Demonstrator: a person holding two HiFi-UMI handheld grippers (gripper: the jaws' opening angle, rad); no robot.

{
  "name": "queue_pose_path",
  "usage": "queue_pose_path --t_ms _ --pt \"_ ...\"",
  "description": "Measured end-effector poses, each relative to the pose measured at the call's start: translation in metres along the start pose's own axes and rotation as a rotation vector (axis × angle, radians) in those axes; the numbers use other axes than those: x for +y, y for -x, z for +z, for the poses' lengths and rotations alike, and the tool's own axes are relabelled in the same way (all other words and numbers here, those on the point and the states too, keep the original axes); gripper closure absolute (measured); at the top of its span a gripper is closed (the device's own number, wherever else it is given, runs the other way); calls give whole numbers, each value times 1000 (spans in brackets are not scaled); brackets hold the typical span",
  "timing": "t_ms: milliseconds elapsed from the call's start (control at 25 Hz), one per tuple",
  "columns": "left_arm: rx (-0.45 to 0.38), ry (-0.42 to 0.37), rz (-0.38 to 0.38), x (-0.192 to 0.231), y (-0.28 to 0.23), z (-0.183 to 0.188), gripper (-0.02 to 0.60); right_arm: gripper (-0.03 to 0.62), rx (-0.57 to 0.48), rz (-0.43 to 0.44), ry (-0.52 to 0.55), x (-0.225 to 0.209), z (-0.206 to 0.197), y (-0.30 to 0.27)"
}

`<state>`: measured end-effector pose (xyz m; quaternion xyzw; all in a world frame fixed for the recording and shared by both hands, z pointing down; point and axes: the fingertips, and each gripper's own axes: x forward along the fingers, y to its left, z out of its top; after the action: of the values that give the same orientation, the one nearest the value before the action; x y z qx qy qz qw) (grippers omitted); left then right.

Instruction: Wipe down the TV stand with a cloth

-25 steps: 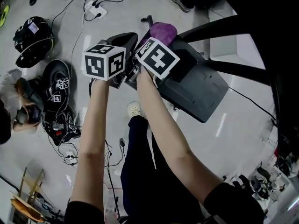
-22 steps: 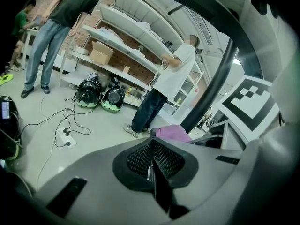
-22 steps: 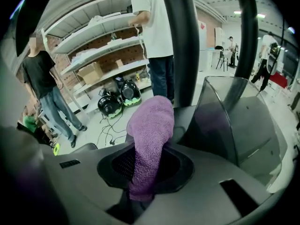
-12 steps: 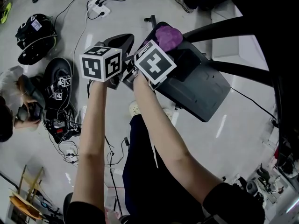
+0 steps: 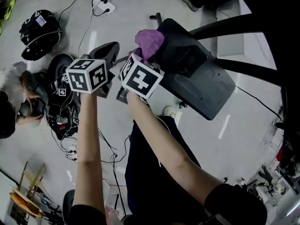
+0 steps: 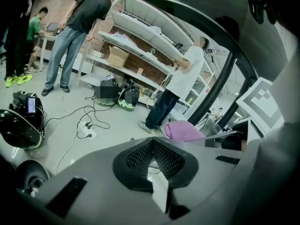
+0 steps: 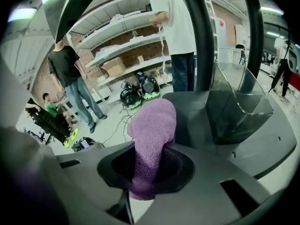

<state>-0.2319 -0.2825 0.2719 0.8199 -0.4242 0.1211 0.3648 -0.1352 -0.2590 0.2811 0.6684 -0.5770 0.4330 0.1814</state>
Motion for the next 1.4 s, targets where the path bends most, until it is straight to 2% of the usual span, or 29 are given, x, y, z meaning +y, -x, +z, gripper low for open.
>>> queue_pose_path --t_ms 320,800,920,1160,1400 --pt "3 -4 -21 -6 -4 -6 577 505 20 -5 -45 -13 -7 -5" --pt "37 -56 -99 -62 -36 -11 577 505 22 -63 -130 -71 -13 14" --pt "39 -60 -94 -68 -37 -12 577 505 31 -40 -122 -70 -14 15" --pt "-4 -4 -89 -81 -21 -6 577 505 27 61 -69 -53 -10 30" --pt "-39 -65 -86 -113 -3 17 577 505 14 184 -41 -54 6 69"
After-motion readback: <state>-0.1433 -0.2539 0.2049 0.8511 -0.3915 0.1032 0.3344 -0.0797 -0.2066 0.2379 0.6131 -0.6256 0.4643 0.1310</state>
